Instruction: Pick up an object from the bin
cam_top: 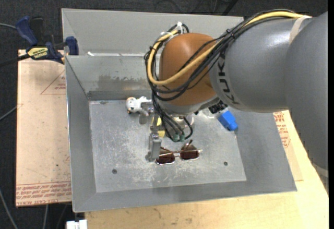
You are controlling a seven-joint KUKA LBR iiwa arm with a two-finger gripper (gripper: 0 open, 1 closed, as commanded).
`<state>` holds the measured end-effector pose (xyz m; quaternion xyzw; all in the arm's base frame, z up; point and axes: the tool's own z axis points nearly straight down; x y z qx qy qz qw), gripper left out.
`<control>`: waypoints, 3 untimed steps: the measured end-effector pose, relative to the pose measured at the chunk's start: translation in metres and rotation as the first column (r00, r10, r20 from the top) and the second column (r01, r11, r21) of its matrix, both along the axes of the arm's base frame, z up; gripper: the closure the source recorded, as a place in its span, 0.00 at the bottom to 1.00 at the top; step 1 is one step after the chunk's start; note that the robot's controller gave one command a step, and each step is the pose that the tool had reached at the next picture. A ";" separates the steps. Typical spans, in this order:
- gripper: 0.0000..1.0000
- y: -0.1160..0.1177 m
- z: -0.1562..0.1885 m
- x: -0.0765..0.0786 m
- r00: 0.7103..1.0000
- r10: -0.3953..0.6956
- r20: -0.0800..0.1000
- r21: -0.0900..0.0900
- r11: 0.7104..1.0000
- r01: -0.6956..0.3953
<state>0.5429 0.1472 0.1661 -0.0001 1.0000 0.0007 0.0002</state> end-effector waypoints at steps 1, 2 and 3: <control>0.00 -0.052 -0.057 -0.001 0.994 0.113 0.003 0.000 0.994 -0.113; 0.00 -0.073 -0.062 -0.008 0.996 0.089 -0.004 -0.001 0.996 -0.089; 0.00 -0.095 -0.047 -0.014 0.999 0.033 0.000 0.000 0.999 -0.033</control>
Offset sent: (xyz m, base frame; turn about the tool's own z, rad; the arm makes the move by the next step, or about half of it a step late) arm -0.0126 -0.0824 -0.0260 -0.0102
